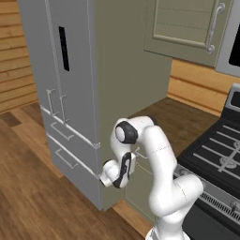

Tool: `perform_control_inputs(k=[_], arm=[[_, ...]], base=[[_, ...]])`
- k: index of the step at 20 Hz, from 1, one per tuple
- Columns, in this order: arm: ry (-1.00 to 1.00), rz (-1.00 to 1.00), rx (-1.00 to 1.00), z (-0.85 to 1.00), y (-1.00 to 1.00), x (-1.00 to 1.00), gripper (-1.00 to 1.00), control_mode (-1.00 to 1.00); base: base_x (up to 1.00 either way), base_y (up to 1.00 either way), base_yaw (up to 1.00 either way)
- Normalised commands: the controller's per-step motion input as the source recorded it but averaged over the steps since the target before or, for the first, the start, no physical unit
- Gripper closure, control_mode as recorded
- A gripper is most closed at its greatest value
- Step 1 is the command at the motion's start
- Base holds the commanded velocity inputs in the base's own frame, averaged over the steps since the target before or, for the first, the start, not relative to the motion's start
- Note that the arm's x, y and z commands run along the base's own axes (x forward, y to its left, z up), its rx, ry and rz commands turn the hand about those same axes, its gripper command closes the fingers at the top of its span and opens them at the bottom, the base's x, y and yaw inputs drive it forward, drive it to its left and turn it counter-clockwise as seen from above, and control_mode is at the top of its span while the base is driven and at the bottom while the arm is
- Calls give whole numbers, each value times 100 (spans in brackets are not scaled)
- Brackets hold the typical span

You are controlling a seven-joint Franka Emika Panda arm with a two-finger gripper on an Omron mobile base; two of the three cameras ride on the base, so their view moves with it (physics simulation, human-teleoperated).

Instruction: Take a straw from the drawer in front and place it inside the glass cup on the dining counter.

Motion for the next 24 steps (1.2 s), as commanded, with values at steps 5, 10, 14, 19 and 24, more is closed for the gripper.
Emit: perform_control_inputs(k=[5,10,14,19,24], arm=[[-4,1,0,36,-15,0,-100,-100],[3,1,0,-2,-8,0,-100,-100],[7,2,0,-9,-10,13,-100,-100],[9,5,0,-18,-14,37,-100,-100],[7,7,0,-28,-3,29,-100,-100]], base=[[0,0,0],[0,0,0],[0,0,0],[0,0,0],[0,0,0]])
